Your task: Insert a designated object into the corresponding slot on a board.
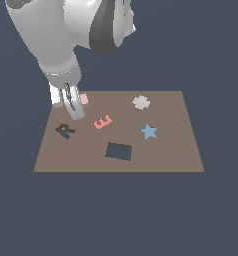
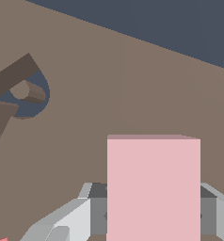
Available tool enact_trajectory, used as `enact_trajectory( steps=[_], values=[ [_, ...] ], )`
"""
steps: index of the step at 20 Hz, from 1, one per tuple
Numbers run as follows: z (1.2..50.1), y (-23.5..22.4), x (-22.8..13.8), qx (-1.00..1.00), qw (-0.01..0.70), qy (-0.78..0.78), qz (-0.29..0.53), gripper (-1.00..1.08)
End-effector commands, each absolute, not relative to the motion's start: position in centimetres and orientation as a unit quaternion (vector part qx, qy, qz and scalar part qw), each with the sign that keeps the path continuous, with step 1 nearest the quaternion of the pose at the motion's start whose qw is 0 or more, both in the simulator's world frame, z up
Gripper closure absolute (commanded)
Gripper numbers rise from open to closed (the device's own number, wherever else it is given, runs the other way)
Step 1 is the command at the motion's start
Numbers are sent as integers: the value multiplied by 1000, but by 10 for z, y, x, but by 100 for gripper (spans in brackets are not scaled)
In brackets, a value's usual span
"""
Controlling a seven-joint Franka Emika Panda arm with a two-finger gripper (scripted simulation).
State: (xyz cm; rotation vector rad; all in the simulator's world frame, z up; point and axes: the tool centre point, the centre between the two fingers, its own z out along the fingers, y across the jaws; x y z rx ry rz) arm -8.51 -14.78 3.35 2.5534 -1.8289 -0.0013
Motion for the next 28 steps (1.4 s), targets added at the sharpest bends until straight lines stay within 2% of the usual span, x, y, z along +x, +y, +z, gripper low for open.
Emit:
enact_trajectory(
  steps=[1,16,28],
  values=[
    [34,-152,-79,830,0,-558,0,108],
    [36,-174,-16,954,1,-301,1,108],
    [38,-157,48,1000,1,-26,1,108]
  ],
)
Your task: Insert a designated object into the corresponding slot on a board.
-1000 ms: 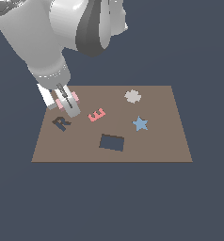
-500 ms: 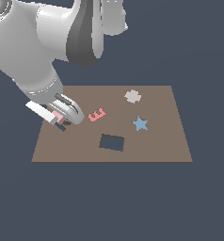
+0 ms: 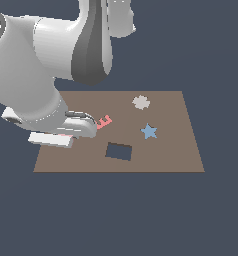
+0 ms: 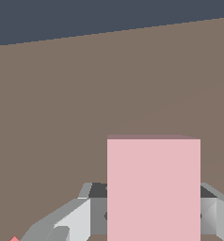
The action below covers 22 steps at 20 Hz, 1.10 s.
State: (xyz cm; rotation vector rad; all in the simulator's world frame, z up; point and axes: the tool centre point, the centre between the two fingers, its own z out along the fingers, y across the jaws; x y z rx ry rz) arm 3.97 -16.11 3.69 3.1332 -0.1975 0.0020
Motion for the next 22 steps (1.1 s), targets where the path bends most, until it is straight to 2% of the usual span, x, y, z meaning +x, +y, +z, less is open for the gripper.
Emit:
enact_trajectory(
  steps=[1,12,22],
  values=[
    [38,-154,53,1000,1,-2,1,108],
    [39,-105,94,966,1,259,1,108],
    [40,-52,105,886,1,464,1,108]
  ],
)
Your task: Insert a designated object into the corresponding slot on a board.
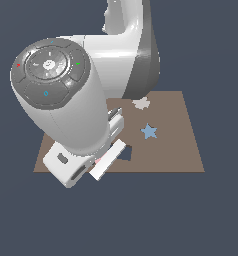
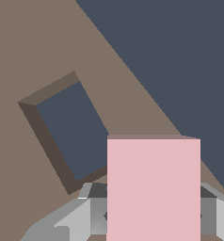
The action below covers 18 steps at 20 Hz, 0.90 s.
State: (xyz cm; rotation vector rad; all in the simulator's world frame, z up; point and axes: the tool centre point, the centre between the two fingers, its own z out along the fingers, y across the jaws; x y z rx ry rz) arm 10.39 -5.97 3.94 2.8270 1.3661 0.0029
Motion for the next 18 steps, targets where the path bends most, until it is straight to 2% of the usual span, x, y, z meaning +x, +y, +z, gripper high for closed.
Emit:
enact_trajectory(
  steps=[1,18],
  values=[
    [40,-47,104,877,1,481,1,108],
    [41,-1,90,768,1,640,1,108]
  ],
)
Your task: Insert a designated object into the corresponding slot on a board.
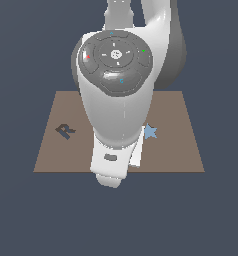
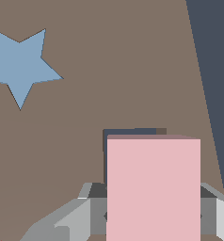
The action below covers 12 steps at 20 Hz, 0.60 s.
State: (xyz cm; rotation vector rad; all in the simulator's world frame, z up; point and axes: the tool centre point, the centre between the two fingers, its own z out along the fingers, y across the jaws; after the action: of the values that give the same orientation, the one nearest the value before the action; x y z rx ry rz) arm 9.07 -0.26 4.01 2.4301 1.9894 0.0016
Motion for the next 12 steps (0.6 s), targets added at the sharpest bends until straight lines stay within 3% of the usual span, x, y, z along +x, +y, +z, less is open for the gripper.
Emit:
enact_trajectory(
  steps=[1,11,12],
  values=[
    [41,0,89,766,1,642,1,108],
    [30,0,89,764,1,645,1,108],
    [30,0,89,764,1,645,1,-92]
  ],
)
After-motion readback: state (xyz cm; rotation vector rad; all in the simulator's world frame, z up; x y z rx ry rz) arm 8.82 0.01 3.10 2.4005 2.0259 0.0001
